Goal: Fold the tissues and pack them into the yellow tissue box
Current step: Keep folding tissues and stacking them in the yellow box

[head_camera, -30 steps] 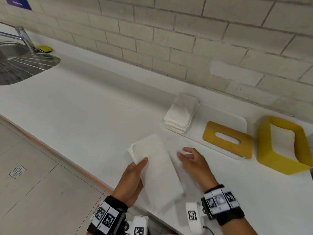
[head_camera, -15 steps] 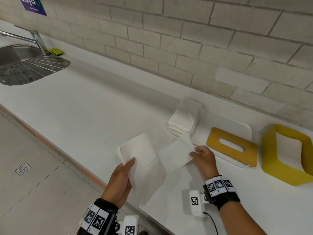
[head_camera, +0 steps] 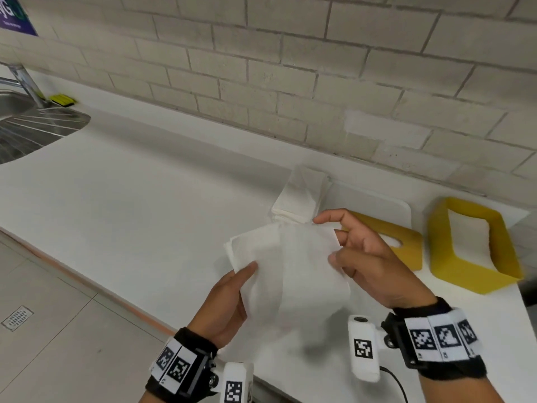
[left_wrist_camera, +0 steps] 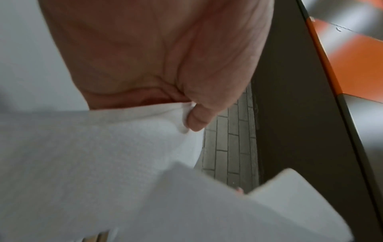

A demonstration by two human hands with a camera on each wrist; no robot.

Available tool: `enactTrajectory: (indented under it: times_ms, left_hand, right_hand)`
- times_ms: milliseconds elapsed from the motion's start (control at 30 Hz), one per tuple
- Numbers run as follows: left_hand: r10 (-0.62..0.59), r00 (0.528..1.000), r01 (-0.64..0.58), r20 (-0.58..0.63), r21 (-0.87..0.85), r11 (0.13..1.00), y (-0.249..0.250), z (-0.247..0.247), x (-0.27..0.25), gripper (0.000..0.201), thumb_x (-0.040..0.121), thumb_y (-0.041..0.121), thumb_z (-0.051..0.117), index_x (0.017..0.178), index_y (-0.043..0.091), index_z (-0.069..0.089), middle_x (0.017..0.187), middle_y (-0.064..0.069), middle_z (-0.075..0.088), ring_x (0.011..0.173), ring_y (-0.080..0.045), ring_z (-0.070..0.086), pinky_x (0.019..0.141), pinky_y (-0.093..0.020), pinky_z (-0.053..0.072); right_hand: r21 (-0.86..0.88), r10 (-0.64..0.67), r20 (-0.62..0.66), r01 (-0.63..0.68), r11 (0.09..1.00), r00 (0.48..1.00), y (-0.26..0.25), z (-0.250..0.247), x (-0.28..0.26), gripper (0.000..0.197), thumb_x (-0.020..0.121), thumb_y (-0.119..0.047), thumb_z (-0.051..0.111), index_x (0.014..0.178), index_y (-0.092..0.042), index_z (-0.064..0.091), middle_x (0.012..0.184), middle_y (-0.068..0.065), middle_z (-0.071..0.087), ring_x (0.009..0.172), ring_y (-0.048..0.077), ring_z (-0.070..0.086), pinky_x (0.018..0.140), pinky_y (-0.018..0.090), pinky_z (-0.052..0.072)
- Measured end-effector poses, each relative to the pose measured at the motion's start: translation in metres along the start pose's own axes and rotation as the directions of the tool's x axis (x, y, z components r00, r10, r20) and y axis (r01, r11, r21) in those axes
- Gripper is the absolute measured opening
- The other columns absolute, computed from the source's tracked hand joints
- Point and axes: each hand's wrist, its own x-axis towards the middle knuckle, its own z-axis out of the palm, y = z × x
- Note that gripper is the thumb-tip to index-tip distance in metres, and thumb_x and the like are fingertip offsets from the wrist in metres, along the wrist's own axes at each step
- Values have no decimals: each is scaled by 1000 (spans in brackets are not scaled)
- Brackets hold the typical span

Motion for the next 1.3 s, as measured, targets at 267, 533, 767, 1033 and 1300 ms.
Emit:
enactTrajectory:
  times_ms: [267, 533, 767, 1033, 1300]
  left_hand:
    - [-26, 988, 23, 152, 26, 999, 3, 15, -6, 43, 105, 39, 44, 135, 15, 63, 129, -11, 72, 120, -26, 69, 102, -44, 50]
    - [-39, 973, 2, 228, 161, 987, 1, 21, 3, 57, 98, 53, 39, 140, 17, 57, 132, -8, 71, 124, -25, 67, 110, -46, 48]
    - [-8, 988, 3, 153, 37, 999, -3, 31, 10, 45, 107, 41, 39, 135, 14, 61, 126, -10, 74, 118, -26, 70, 106, -47, 50]
    - [147, 985, -146, 89, -13, 989, -14, 30, 28, 38, 98, 26, 59, 134, 16, 61, 127, -9, 73, 119, -28, 69, 102, -49, 53]
    - [436, 863, -456, 256, 765, 454, -28, 23, 51, 21, 88, 24, 79, 101, 34, 66, 88, 17, 74, 77, -9, 70, 70, -24, 57]
  right_hand:
    - [-199, 24, -179, -60, 978, 984, 29, 13, 14, 48, 92, -4, 67, 127, -34, 54, 94, 19, 71, 84, 38, 70, 81, 50, 55]
    - [-232, 28, -185, -71, 970, 982, 40, 5, 20, 53, 89, -14, 72, 127, -46, 52, 98, 24, 67, 91, 45, 69, 89, 61, 53]
    - [-205, 55, -334, -130, 970, 941, 57, -4, 14, 50, 86, -27, 80, 128, -40, 56, 109, 2, 68, 96, 17, 68, 91, 34, 54]
    - [-343, 154, -181, -209, 916, 971, 69, -11, -20, 24, 92, -15, 72, 115, -25, 70, 109, -7, 77, 103, 13, 73, 96, 44, 57]
    - [-856, -14, -140, -114, 503, 990, 50, -62, -35, 15, 95, -25, 65, 99, -39, 65, 97, -22, 68, 95, 0, 63, 84, 22, 50]
